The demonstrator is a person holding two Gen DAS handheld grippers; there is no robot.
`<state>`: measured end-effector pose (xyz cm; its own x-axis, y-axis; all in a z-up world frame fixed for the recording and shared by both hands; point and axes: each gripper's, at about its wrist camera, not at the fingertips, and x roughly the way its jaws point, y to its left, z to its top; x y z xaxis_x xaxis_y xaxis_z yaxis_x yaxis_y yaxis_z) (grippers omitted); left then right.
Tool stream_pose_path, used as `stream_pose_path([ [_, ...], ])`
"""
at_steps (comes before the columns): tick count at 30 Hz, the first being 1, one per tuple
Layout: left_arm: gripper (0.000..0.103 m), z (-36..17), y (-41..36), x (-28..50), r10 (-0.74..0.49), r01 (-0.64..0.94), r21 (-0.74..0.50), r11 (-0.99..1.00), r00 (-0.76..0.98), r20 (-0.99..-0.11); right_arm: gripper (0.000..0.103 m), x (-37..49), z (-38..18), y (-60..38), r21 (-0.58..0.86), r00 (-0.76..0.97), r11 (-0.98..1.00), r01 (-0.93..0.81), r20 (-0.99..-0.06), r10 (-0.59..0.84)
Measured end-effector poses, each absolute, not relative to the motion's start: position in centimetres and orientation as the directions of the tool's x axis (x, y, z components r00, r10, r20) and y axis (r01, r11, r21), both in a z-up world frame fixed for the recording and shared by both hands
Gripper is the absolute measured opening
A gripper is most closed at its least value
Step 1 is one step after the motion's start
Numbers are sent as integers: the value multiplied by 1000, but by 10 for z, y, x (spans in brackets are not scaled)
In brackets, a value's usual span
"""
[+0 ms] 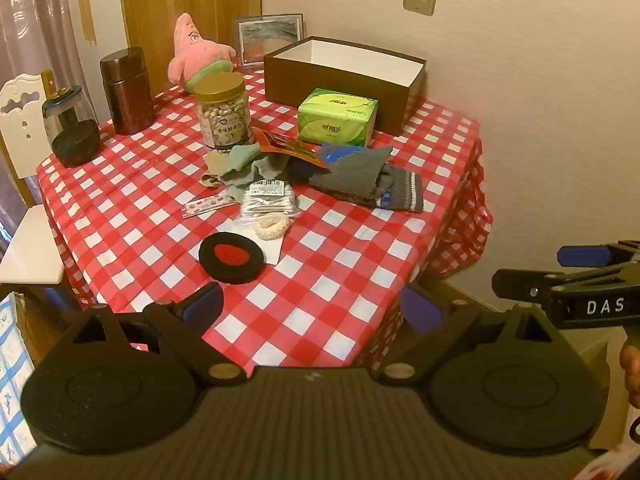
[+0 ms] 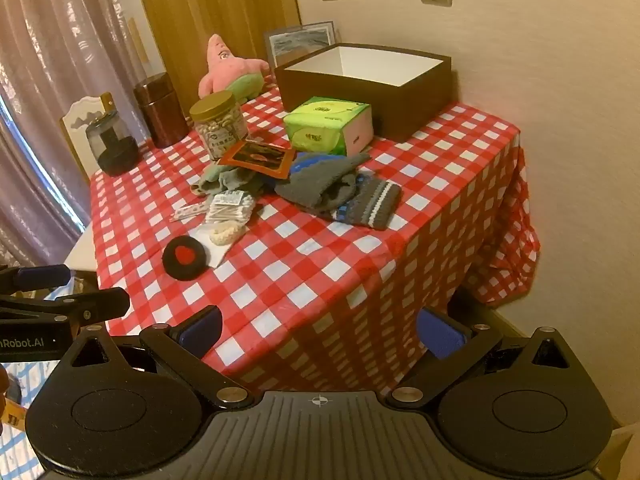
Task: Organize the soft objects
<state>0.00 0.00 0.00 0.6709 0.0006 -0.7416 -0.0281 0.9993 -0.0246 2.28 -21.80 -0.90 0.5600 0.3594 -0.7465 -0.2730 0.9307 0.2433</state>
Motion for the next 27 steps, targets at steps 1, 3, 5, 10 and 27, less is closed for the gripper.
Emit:
stream_pose_path([
  [1, 95, 0, 0, 0, -1, -27, -27, 999, 673, -739, 103, 23, -9, -218, 239, 561, 932, -273, -747, 357],
  [3, 95, 0, 0, 0, -3, -26, -28, 999, 672, -741, 103, 22, -9, -218, 237, 563, 932, -274, -747, 355],
  [5, 95, 0, 0, 0, -5, -24, -29, 999, 671, -742, 103, 22, -9, -218, 236, 564, 932, -274, -746, 355],
  [10, 95, 0, 0, 0, -2, -28, -28, 999, 674, -739, 103, 22, -9, -218, 238, 564, 932, -274, -745, 356],
  [27, 95, 0, 0, 0, -1, -27, -26, 999, 673, -739, 103, 21, -9, -217, 241, 563, 931, -274, -745, 358],
])
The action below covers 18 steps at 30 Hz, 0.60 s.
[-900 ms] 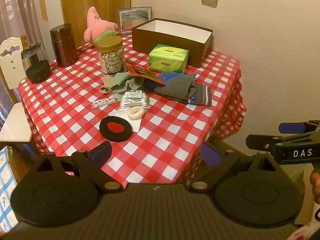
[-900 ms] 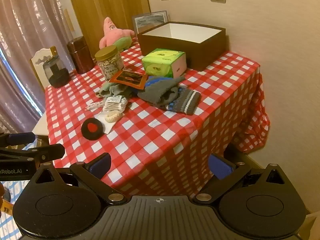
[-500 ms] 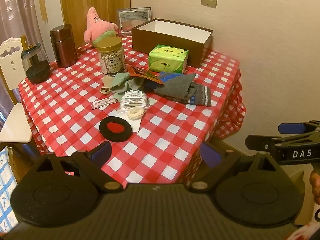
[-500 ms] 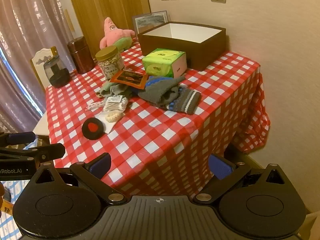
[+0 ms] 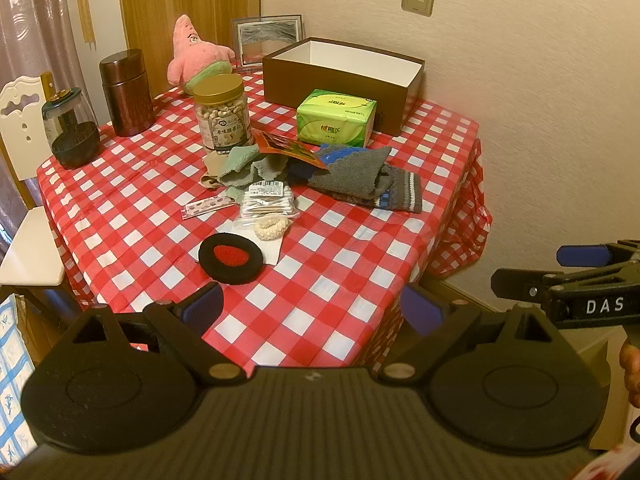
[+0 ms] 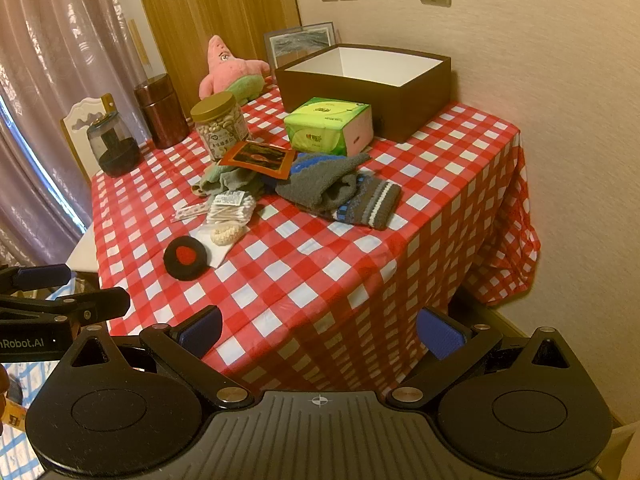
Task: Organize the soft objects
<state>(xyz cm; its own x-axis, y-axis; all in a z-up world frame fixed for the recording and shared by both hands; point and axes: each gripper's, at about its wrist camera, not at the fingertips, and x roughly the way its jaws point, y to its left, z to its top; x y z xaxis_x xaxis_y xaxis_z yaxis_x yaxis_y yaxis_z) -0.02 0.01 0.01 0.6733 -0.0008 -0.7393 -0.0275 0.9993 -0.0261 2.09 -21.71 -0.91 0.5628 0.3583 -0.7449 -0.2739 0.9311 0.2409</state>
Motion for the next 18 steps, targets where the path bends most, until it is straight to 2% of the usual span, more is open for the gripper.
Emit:
stream_pose_path([
  [18, 95, 0, 0, 0, 0, -27, -25, 999, 673, -739, 103, 22, -10, -214, 241, 562, 931, -274, -745, 358],
])
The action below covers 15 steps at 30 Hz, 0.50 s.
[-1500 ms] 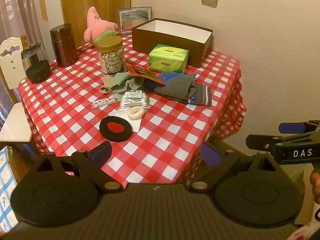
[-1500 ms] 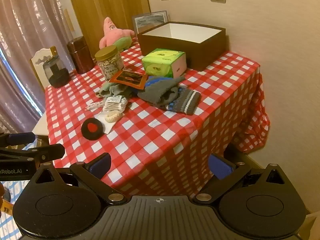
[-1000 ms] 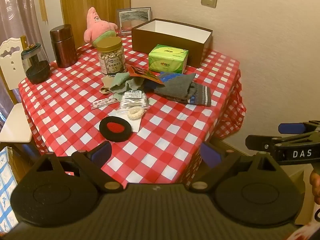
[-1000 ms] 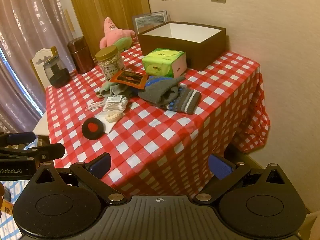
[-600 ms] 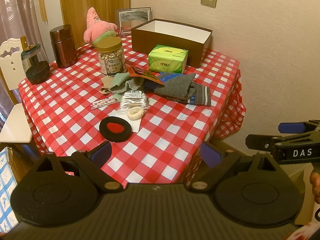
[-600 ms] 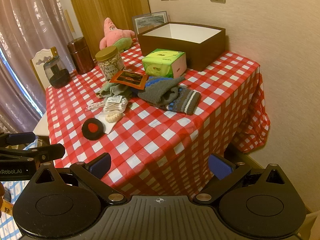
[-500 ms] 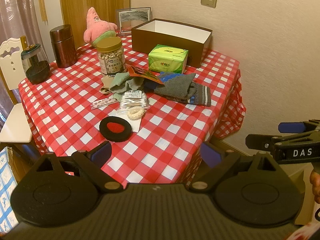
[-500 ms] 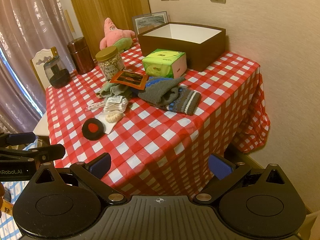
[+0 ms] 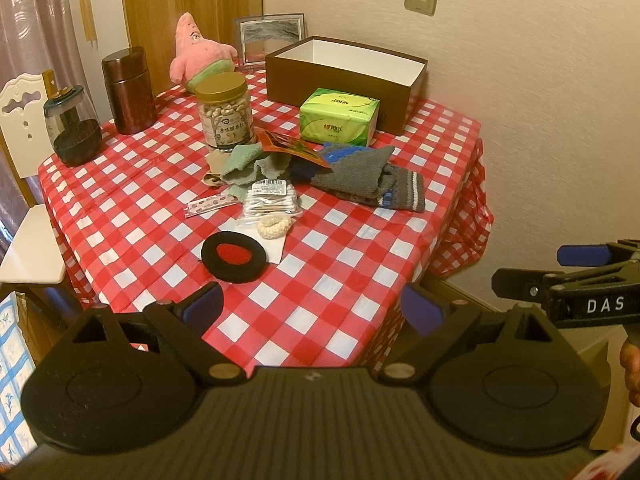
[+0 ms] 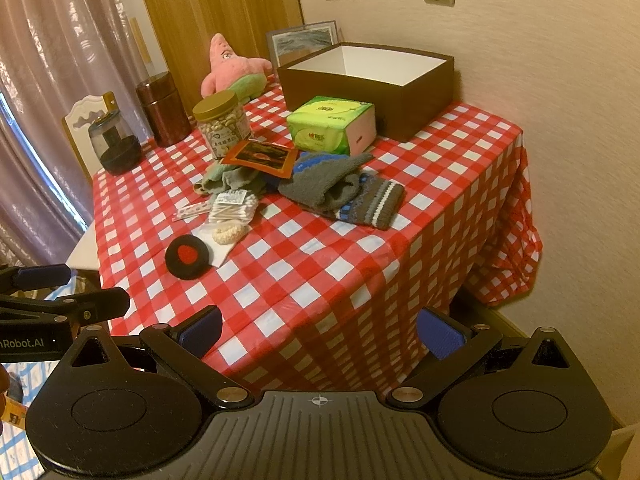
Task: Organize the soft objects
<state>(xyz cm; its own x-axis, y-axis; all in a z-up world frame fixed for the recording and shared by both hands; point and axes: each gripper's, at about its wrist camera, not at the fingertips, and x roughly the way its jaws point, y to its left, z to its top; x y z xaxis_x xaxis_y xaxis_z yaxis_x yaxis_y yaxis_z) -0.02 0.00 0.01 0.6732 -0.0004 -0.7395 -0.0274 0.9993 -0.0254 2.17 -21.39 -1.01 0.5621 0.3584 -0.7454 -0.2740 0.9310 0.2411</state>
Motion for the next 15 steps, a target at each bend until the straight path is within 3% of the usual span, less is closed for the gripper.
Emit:
stream_pose_path([
  [15, 95, 0, 0, 0, -1, -27, -26, 999, 673, -740, 103, 24, -11, -211, 241, 561, 931, -274, -746, 358],
])
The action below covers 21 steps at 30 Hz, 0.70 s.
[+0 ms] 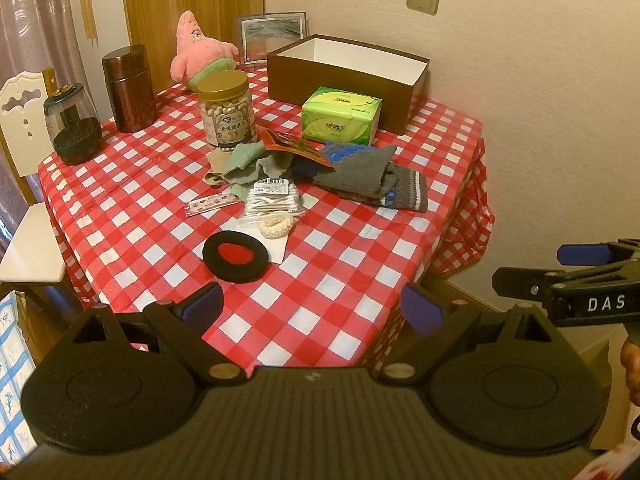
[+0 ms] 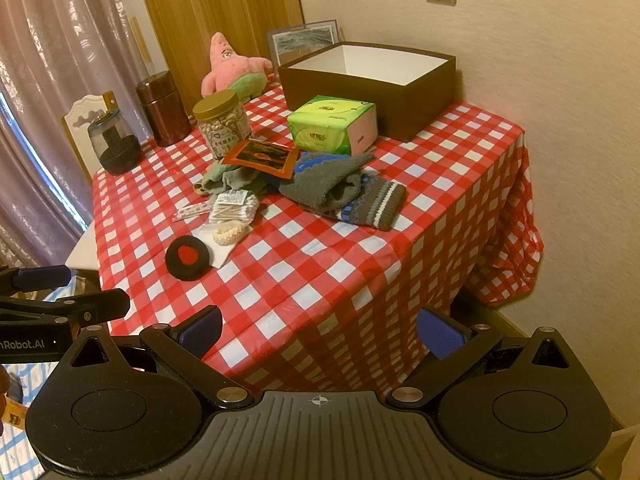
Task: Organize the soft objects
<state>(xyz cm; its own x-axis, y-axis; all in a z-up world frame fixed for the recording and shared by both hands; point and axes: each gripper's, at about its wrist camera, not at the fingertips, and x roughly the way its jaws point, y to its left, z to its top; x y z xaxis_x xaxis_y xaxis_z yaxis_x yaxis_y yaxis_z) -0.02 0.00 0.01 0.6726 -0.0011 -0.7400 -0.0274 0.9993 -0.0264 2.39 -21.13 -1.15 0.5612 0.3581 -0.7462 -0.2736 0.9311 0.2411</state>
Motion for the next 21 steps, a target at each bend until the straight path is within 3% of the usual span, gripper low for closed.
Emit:
stream_pose_path([
  [21, 95, 0, 0, 0, -1, -29, -27, 999, 672, -741, 103, 25, -12, -206, 241, 561, 931, -274, -746, 358],
])
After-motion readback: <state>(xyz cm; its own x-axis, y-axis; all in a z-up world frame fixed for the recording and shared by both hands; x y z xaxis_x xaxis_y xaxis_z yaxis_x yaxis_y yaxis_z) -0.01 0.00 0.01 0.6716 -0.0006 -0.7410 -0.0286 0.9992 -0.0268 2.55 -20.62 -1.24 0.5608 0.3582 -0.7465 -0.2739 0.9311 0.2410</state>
